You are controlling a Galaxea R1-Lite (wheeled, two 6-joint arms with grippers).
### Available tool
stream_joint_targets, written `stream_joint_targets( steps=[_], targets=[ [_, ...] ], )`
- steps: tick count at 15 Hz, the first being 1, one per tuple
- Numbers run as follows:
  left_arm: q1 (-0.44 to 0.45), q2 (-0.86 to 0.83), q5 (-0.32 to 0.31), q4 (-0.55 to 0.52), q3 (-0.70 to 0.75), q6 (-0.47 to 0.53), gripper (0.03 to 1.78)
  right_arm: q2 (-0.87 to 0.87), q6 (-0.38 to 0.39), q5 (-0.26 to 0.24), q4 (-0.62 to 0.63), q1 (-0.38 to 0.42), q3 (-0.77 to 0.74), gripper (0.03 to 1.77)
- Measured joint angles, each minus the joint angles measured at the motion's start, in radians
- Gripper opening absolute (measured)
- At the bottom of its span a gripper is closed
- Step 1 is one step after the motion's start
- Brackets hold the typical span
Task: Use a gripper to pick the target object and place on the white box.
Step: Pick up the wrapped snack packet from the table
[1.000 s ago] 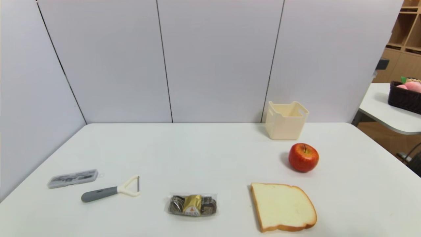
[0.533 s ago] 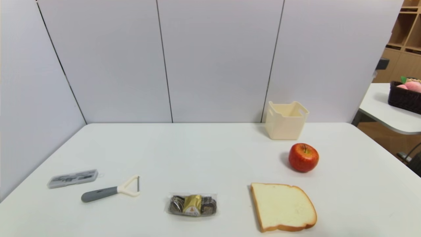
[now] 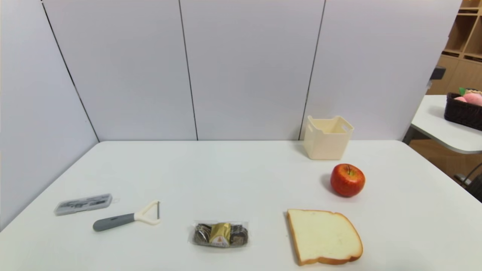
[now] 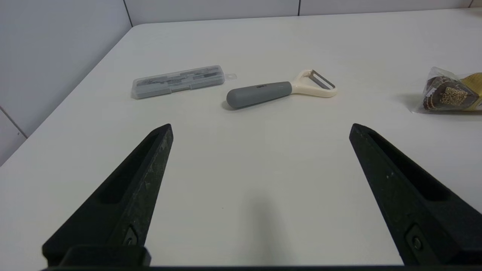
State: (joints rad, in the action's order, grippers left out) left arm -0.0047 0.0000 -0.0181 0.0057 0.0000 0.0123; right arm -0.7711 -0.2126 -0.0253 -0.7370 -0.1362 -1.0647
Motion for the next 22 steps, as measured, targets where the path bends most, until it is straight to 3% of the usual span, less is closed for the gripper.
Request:
stream_joint_targets(
  steps=[3, 8, 13, 22],
  targets=[
    [0.000, 0.000, 0.000, 0.000, 0.000, 0.000, 1.69, -0.043, -0.038, 0.099, -0.005, -0.015, -0.016, 1.70],
    [0.000, 0.000, 0.000, 0.000, 0.000, 0.000, 1.69, -0.113, -0.044, 0.197, -0.028, -0.114, -0.024, 1.70],
    [0.000, 0.000, 0.000, 0.000, 0.000, 0.000, 1.69, -0.220, -0.044, 0.208, -0.044, -0.175, -0.048, 1.70],
    [0.000, 0.000, 0.000, 0.000, 0.000, 0.000, 1.69, -0.357, -0.037, 0.220, -0.118, -0.185, -0.147, 1.70]
  ],
)
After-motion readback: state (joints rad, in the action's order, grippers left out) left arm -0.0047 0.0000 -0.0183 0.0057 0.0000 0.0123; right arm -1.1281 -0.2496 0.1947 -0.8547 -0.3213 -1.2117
